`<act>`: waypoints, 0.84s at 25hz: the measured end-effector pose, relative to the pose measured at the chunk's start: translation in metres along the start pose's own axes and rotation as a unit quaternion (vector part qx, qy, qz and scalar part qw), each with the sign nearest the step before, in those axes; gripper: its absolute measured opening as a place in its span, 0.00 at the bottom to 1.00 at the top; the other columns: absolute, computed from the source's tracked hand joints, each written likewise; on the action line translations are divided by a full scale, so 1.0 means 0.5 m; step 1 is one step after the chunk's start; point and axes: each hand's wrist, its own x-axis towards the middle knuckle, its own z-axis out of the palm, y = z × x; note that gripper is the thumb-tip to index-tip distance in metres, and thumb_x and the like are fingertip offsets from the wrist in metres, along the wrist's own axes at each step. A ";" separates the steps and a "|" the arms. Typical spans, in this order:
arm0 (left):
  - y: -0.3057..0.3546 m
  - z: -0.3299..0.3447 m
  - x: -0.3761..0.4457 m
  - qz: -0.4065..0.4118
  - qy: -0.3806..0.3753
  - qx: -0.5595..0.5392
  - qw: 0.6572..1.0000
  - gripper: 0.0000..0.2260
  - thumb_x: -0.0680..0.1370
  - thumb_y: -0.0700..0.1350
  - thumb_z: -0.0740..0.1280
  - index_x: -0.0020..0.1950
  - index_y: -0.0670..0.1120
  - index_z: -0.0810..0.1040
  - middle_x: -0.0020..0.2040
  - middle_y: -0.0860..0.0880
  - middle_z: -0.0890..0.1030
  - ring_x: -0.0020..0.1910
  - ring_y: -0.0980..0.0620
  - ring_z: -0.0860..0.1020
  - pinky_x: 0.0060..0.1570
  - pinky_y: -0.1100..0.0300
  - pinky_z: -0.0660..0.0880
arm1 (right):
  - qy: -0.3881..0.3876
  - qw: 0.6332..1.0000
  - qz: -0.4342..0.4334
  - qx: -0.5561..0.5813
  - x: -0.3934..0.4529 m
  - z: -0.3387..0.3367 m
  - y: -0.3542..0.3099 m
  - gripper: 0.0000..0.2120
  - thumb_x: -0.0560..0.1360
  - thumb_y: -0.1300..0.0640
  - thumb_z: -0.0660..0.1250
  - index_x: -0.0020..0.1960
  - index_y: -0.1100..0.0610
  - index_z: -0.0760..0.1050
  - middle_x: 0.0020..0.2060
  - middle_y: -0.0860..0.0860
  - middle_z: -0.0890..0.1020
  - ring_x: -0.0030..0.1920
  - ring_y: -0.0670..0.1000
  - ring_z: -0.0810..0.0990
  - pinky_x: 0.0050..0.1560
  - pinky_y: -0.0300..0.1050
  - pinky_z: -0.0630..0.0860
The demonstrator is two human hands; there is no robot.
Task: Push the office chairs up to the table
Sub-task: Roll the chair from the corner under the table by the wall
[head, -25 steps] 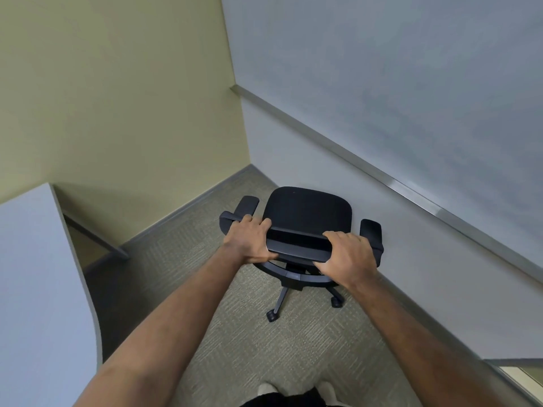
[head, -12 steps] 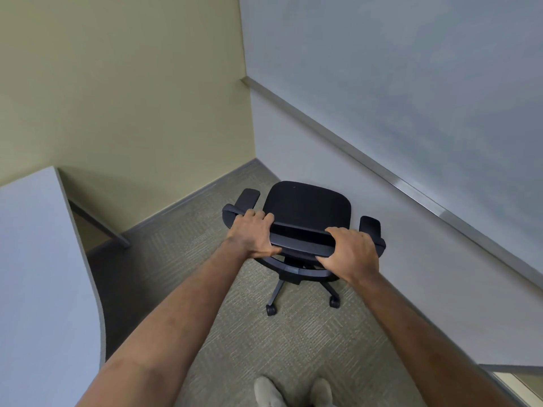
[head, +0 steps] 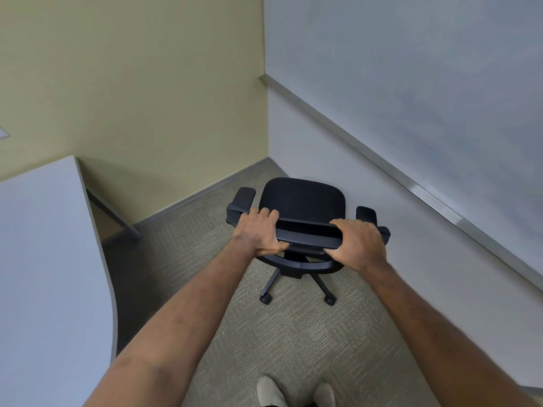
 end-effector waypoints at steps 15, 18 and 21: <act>-0.086 0.008 -0.015 -0.157 0.040 0.003 0.987 0.38 0.73 0.75 0.62 0.63 0.43 0.73 0.59 0.42 0.78 0.56 0.41 0.75 0.53 0.47 0.74 | -0.011 0.985 -0.161 0.061 0.219 0.015 -0.057 0.12 0.68 0.35 0.66 0.46 0.41 0.74 0.36 0.42 0.80 0.40 0.50 0.80 0.45 0.49 0.76; -0.102 0.001 -0.013 -0.194 0.034 0.052 0.979 0.37 0.73 0.77 0.59 0.58 0.44 0.75 0.53 0.44 0.79 0.50 0.43 0.76 0.47 0.49 0.71 | -0.011 0.977 -0.204 0.053 0.274 0.018 -0.078 0.10 0.68 0.35 0.65 0.43 0.39 0.70 0.35 0.42 0.79 0.40 0.50 0.80 0.42 0.48 0.72; -0.114 -0.017 -0.006 -0.215 0.015 0.106 0.971 0.35 0.72 0.79 0.55 0.49 0.46 0.76 0.43 0.47 0.78 0.43 0.46 0.73 0.48 0.48 0.68 | -0.015 0.965 -0.255 0.056 0.340 0.021 -0.089 0.12 0.69 0.35 0.65 0.43 0.42 0.73 0.35 0.42 0.80 0.39 0.50 0.80 0.40 0.47 0.69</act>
